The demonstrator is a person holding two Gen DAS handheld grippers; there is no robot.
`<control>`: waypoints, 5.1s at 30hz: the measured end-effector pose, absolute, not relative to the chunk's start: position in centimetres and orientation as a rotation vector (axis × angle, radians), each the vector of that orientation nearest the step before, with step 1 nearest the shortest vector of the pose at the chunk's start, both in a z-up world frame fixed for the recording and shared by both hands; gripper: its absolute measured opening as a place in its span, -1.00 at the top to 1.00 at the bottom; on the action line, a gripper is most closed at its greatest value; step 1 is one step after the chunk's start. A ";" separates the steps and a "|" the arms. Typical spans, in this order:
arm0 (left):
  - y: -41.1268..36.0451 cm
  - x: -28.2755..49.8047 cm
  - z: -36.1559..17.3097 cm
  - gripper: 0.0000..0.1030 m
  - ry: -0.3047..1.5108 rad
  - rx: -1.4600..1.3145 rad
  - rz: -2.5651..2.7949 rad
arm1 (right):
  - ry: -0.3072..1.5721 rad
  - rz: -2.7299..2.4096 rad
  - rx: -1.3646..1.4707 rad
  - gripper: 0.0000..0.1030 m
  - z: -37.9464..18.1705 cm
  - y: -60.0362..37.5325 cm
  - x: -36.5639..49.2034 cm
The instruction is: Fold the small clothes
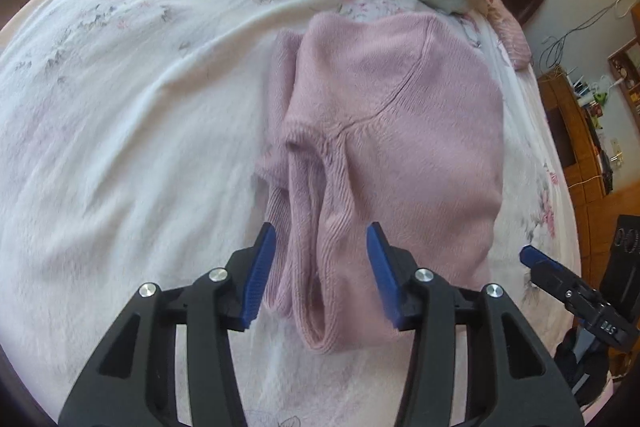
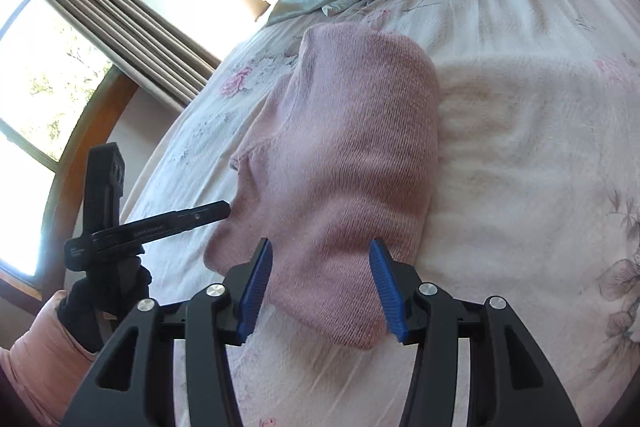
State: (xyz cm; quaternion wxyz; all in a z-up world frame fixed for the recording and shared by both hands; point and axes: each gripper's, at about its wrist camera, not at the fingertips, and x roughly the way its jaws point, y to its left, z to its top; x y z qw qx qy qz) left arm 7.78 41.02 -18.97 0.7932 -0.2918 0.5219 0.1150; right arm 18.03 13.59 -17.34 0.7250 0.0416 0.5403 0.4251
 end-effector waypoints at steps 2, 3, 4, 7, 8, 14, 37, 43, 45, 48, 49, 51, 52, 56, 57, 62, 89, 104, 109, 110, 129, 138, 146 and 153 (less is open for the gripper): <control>41.2 7.4 -20.5 0.79 1.133 -0.708 0.200 | 1.205 0.939 0.077 0.00 -17.8 13.9 17.6; 41.5 7.0 -20.7 0.81 1.123 -0.735 0.206 | 1.210 0.937 0.066 0.00 -18.0 14.1 17.5; 41.9 6.5 -20.5 0.83 1.100 -0.760 0.209 | 1.216 0.938 0.059 0.00 -18.2 14.3 17.4; 43.0 5.1 -20.0 0.89 1.061 -0.761 0.252 | 1.231 0.941 0.056 0.00 -18.7 14.3 17.0; 43.2 4.9 -20.4 0.89 1.075 -0.760 0.255 | 1.242 0.940 0.056 0.00 -19.0 14.4 16.9; 43.3 6.2 -22.2 0.85 1.129 -0.726 0.245 | 1.273 0.926 0.028 -0.01 -20.7 14.4 16.2; 45.8 13.2 -23.6 -0.52 1.122 -0.860 0.056 | 1.227 0.919 0.133 -0.21 -18.3 13.5 21.5; 45.4 14.6 -24.7 -0.76 1.114 -0.873 0.016 | 1.321 0.884 0.260 -0.42 -21.1 14.1 24.6; 45.3 15.0 -24.9 -0.78 1.104 -0.878 0.000 | 1.363 0.878 0.293 -0.45 -22.4 14.5 25.7; 45.3 15.2 -25.0 -0.73 1.084 -0.895 -0.031 | 1.425 0.901 0.374 -0.53 -24.5 15.2 26.8; 45.4 15.2 -25.1 -0.62 1.073 -0.911 -0.045 | 1.452 0.913 0.427 -0.61 -25.3 15.4 27.1; 45.3 14.9 -25.6 -0.15 1.043 -0.973 -0.093 | 1.500 0.915 0.544 -0.65 -27.2 15.4 27.6; 45.2 14.9 -25.8 -0.04 1.033 -0.998 -0.111 | 1.509 0.920 0.599 -0.65 -27.8 15.4 27.7; 45.2 14.5 -26.1 0.24 0.978 -1.069 -0.149 | 1.511 0.955 0.714 -0.21 -28.0 15.2 27.7; 45.2 14.1 -26.1 0.28 0.959 -1.088 -0.163 | 1.498 0.977 0.726 -0.09 -27.6 14.9 27.7; 43.7 13.0 -23.8 0.33 0.885 -1.093 -0.231 | 1.436 1.060 0.673 0.05 -24.4 13.8 27.1; 17.2 7.7 -24.9 0.27 1.014 -0.872 -0.227 | 1.418 0.858 0.527 0.11 -24.5 -13.1 21.0; 15.5 1.5 -19.5 0.00 1.006 -0.789 0.001 | 1.446 0.880 0.577 -0.30 -23.9 -17.8 15.0; 14.7 0.7 -20.6 0.00 1.060 -0.739 0.084 | 1.538 0.882 0.579 -0.30 -26.5 -17.2 13.9; 14.7 0.6 -21.1 0.00 1.081 -0.723 0.108 | 1.550 0.888 0.576 -0.23 -26.8 -16.9 13.9; 14.4 -1.3 -22.5 -0.22 1.163 -0.665 0.220 | 1.558 0.784 0.345 0.46 -24.8 -14.9 12.9; 13.3 -3.4 -18.9 -0.42 1.192 -0.591 0.256 | 1.439 0.691 0.154 -0.28 -18.7 -13.1 10.3; 12.2 -6.0 -14.6 -0.52 1.188 -0.499 0.252 | 1.375 0.609 0.070 -0.48 -15.2 -13.4 7.0; 10.7 -7.6 -11.9 -0.60 1.185 -0.455 0.272 | 1.327 0.576 0.013 -0.55 -13.0 -13.9 4.4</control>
